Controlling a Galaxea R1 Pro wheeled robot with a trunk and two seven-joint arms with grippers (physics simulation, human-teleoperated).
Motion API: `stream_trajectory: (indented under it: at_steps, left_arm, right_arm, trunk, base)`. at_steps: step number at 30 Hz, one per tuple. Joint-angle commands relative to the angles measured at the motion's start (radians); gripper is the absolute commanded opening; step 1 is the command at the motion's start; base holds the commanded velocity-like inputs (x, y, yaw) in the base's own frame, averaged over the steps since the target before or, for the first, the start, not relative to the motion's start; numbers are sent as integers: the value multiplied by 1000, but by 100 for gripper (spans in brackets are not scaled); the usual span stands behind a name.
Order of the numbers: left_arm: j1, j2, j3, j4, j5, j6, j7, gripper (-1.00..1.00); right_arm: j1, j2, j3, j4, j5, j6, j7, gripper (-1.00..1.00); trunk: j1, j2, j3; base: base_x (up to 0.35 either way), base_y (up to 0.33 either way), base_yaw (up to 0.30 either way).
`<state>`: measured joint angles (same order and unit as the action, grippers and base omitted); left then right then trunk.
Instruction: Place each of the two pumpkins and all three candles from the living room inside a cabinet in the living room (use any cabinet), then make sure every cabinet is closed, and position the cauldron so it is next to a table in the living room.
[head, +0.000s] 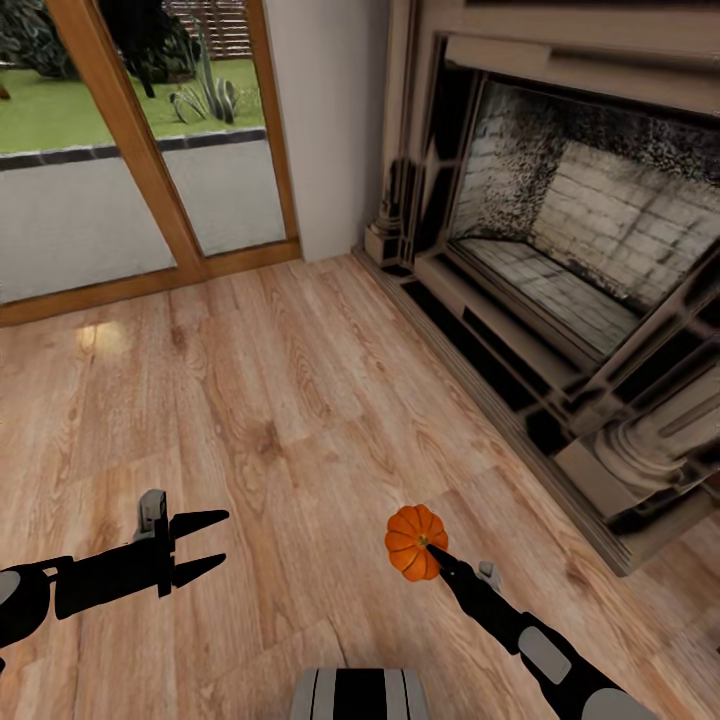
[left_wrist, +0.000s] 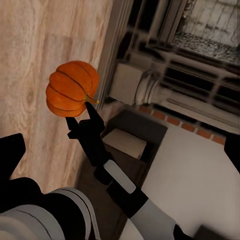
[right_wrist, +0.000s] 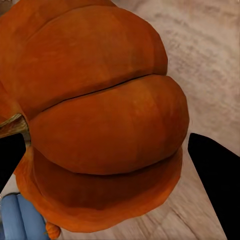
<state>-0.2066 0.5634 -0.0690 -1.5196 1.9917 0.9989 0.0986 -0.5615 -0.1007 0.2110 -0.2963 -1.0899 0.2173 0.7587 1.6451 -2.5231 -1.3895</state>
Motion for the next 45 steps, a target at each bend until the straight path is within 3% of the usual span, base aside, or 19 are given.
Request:
stream_trajectory:
  at_steps: [1,10,45]
  left_arm:
    - [0,1,-1,-1,10,1,10,100]
    - [0,1,-1,-1,10,1,10,100]
    - [0,1,3,-1,10,1,10,100]
  right_arm:
    - [0,-1,4,0,-10,8,3,-100]
    - [-1,0,4,0,-8,6,3,-100]
    - [0,2,4,0,-7,5,1,-100]
  trunk:
    - [-1,0,3]
    - [-5,2,41]
    - [-20,10,178]
  base:
    - [0,0,0]
    - [0,0,101]
    - [0,0,287]
